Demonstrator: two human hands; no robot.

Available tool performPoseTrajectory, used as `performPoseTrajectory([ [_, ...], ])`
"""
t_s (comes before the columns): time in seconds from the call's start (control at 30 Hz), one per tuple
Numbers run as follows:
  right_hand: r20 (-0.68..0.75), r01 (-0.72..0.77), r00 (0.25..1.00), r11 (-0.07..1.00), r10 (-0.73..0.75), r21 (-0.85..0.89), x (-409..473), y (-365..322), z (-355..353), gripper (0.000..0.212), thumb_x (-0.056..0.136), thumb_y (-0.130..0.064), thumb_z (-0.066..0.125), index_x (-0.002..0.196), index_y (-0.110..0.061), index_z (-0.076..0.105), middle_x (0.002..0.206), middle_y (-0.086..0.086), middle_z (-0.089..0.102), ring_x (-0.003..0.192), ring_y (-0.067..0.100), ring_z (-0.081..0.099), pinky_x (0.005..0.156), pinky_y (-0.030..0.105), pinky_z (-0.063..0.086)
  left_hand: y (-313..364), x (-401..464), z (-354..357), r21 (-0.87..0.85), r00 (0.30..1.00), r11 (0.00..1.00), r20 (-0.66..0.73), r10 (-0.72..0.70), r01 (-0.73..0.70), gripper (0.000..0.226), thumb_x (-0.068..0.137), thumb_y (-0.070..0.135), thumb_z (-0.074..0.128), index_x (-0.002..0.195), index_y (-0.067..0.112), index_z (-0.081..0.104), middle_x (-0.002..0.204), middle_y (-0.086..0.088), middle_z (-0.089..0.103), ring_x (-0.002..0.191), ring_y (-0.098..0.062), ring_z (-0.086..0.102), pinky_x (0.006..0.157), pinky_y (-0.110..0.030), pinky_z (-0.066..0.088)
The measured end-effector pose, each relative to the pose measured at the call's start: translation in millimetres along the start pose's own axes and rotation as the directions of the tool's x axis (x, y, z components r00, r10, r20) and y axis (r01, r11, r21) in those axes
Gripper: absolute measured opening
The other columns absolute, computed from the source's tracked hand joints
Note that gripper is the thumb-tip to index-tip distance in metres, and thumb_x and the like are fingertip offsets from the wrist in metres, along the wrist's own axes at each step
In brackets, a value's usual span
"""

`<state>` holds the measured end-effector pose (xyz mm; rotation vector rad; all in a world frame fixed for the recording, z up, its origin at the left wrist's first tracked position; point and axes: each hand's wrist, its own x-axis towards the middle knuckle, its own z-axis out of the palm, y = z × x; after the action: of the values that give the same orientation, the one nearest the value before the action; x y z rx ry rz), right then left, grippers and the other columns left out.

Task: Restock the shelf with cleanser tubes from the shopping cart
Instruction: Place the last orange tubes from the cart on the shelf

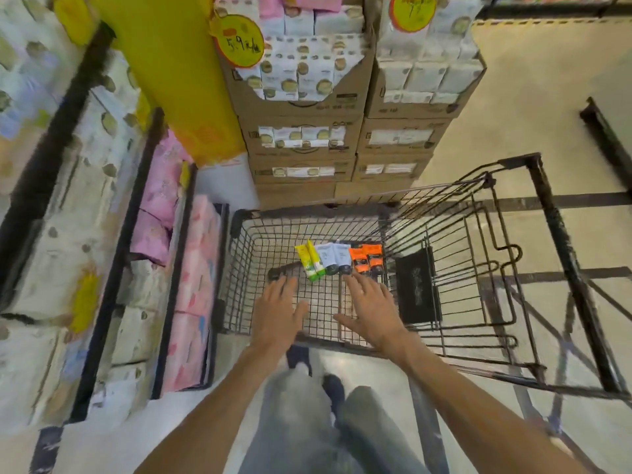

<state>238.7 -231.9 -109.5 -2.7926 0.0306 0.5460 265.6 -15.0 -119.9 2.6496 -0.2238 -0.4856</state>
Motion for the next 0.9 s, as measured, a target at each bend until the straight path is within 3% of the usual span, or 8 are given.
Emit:
performPoseTrajectory([
  [0.17, 0.048, -0.075, 0.996, 0.997, 0.076, -0.003, 62, 13, 22, 0.091, 0.089, -0.066, 0.062, 0.160, -0.025, 0.021, 0.165, 0.004, 0.028, 0.153, 0.025, 0.025, 0.125, 0.051, 0.022, -30, 79, 20, 0.036, 0.995, 0.999, 0.100, -0.014, 0.011, 0.063, 0.107, 0.050, 0.042, 0.162, 0.021, 0.028, 0.169, -0.007, 0.028, 0.157, -0.026, 0.023, 0.127, -0.047, 0.024],
  [0.33, 0.127, -0.152, 0.980, 0.988, 0.150, 0.001, 113, 27, 54, 0.091, 0.094, -0.064, 0.057, 0.163, -0.024, 0.013, 0.163, 0.006, 0.029, 0.152, 0.026, 0.025, 0.126, 0.048, 0.019, -62, 136, 66, 0.012, 0.982, 0.998, 0.178, -0.069, 0.068, 0.062, 0.102, 0.053, 0.046, 0.156, 0.024, 0.034, 0.151, -0.004, 0.050, 0.140, -0.024, 0.046, 0.115, -0.048, 0.044],
  [0.53, 0.161, -0.221, 0.966, 0.971, 0.205, 0.093, 163, 56, 109, 0.086, 0.093, -0.059, 0.062, 0.160, -0.023, 0.022, 0.158, 0.005, 0.035, 0.148, 0.026, 0.031, 0.122, 0.048, 0.025, -76, 196, 139, -0.093, 0.938, 0.960, 0.258, -0.233, 0.264, 0.063, 0.101, 0.055, 0.047, 0.153, 0.020, 0.039, 0.152, -0.007, 0.048, 0.141, -0.028, 0.046, 0.112, -0.053, 0.045],
  [0.7, 0.179, -0.265, 0.954, 0.954, 0.239, 0.140, 192, 81, 151, 0.085, 0.093, -0.064, 0.058, 0.159, -0.024, 0.023, 0.157, 0.002, 0.037, 0.146, 0.024, 0.034, 0.122, 0.048, 0.027, -70, 256, 187, -0.181, 0.893, 0.887, 0.245, -0.378, 0.426, 0.045, 0.105, 0.035, 0.058, 0.140, 0.008, 0.052, 0.142, -0.013, 0.056, 0.135, -0.032, 0.050, 0.105, -0.044, 0.045],
  [0.8, 0.202, -0.253, 0.954, 0.956, 0.221, 0.149, 207, 90, 168, 0.084, 0.095, -0.057, 0.061, 0.160, -0.020, 0.022, 0.158, 0.005, 0.035, 0.146, 0.027, 0.032, 0.121, 0.049, 0.028, -92, 284, 235, -0.254, 0.873, 0.838, 0.209, -0.440, 0.483, 0.052, 0.097, 0.055, 0.057, 0.133, 0.018, 0.055, 0.137, -0.006, 0.061, 0.129, -0.028, 0.055, 0.103, -0.045, 0.050],
  [0.9, 0.203, -0.254, 0.955, 0.952, 0.218, 0.170, 216, 95, 181, 0.082, 0.095, -0.053, 0.063, 0.159, -0.018, 0.025, 0.158, 0.006, 0.036, 0.145, 0.027, 0.034, 0.121, 0.050, 0.029, -134, 308, 303, -0.332, 0.851, 0.786, 0.140, -0.506, 0.522, 0.067, 0.073, 0.076, 0.054, 0.117, 0.026, 0.059, 0.117, 0.001, 0.070, 0.106, -0.026, 0.067, 0.085, -0.050, 0.058],
])
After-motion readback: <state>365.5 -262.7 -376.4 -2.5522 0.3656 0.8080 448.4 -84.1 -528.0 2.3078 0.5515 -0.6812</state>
